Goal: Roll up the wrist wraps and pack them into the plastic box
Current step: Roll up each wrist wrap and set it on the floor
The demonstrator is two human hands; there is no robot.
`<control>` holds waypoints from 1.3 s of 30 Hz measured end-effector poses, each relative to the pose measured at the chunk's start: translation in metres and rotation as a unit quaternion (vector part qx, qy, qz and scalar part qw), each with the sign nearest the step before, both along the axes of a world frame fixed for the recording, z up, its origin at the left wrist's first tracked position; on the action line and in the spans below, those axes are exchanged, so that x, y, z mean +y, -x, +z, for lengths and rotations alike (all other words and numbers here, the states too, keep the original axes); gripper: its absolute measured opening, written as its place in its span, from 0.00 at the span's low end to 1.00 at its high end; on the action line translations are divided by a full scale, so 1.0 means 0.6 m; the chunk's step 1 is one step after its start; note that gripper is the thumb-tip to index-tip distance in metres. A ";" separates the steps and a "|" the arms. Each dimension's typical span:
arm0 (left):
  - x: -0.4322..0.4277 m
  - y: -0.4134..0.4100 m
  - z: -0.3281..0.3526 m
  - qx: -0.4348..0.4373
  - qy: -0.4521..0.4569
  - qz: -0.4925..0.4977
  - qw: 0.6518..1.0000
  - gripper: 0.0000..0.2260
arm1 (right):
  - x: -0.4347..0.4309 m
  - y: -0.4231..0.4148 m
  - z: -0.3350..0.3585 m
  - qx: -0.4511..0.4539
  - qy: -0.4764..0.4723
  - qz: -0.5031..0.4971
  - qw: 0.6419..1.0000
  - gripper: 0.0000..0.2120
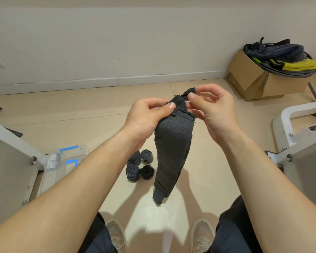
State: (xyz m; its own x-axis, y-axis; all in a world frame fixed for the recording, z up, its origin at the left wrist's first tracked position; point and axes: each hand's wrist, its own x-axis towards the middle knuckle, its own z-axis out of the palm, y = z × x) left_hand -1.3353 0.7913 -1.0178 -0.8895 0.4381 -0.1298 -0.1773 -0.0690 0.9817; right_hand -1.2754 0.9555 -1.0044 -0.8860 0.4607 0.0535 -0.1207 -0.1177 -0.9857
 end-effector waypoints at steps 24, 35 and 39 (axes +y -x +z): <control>-0.010 0.000 -0.005 0.025 0.107 -0.059 0.992 0.02 | 0.030 -0.004 0.005 -0.186 0.025 0.105 0.977 0.09; -0.011 -0.005 0.003 0.039 0.083 -0.076 0.993 0.02 | 0.044 -0.008 0.006 -0.185 0.108 0.059 0.975 0.11; -0.014 -0.003 0.003 0.036 0.064 -0.072 0.995 0.02 | 0.045 -0.015 0.009 -0.289 0.105 0.135 0.942 0.27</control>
State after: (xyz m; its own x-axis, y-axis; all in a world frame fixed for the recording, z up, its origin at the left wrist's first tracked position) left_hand -1.3334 0.7829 -1.0160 -0.8283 0.5449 -0.1306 -0.1049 0.0782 0.9914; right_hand -1.2666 0.9822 -0.9990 -0.8253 0.1617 -0.5410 0.4914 -0.2662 -0.8292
